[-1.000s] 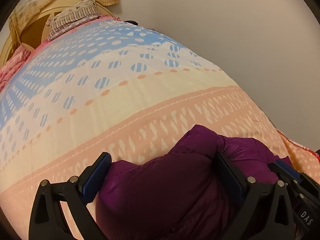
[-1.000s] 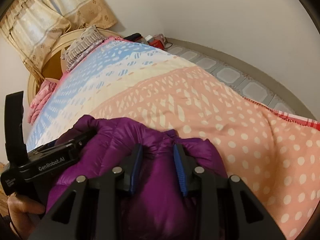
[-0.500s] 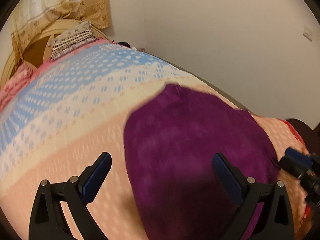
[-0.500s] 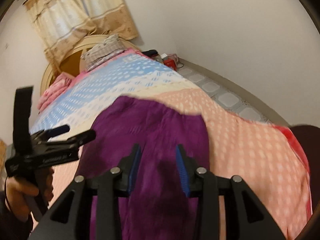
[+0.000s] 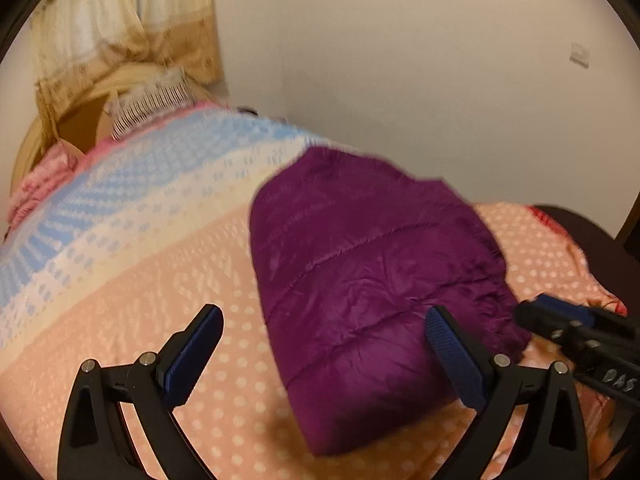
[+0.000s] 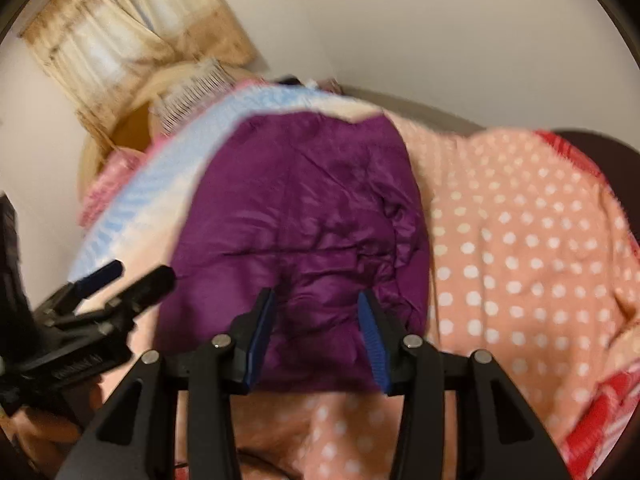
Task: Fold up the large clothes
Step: 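Release the folded jacket and pull both tools back from the bed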
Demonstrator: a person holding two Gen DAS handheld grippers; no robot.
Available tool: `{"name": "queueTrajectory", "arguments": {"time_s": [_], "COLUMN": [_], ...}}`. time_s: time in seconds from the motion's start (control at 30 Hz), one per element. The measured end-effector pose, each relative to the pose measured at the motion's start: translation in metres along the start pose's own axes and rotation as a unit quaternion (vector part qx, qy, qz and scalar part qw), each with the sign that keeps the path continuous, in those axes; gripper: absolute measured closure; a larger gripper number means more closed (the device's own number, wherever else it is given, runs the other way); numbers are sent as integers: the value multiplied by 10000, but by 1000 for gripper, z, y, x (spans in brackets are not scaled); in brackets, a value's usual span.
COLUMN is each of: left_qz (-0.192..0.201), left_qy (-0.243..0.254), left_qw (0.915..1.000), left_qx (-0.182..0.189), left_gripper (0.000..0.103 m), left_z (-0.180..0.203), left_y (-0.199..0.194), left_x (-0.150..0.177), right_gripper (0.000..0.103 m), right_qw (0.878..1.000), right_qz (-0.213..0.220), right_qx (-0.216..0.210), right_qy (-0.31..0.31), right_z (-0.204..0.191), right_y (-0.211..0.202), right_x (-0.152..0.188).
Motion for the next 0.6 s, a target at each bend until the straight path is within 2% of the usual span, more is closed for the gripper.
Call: {"name": "queueTrajectory", "arguments": {"time_s": [0.07,0.13,0.23,0.3,0.47,0.53,0.6], "left_qz": [192,209,119,49,-608,-1188,-1441], "left_qy": [-201,-338,-187,-183,-686,-902,-1012], "left_qw": [9995,9991,9998,9998,9948,9860,9801], "left_qx": [130,111,5,41,440,748,915], "left_gripper": [1,1,1,1,1,1,1], "left_z": [-3,-5,-2,0,10,22,32], "left_y": [-20,-28,-31,-32,-32,-30,-33], "left_x": [0,2,11,21,58,78,91], "right_gripper": [45,27,24,24,22,15,9], "right_qw": [9992,9980,9968,9956,9886,9833,9720], "right_qz": [260,450,529,508,521,525,500], "right_qx": [161,229,276,480,1130,1460,1995], "right_qy": [-257,-368,-527,-629,-842,-954,-1141], "right_z": [-2,-3,-6,-7,7,10,16], "right_y": [-29,-50,-74,-80,-85,-90,-96], "right_x": [-2,-3,3,12,30,37,41]}}
Point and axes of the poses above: each gripper's, at about its wrist camera, not at the fingertips, and y roughly the way its jaws point, z to its right, x to its underside, the point moved 7 cm from there along y, roughly the way its jaws point, and after that the axes turned 3 degrees about -x, right-handed, at the moved point
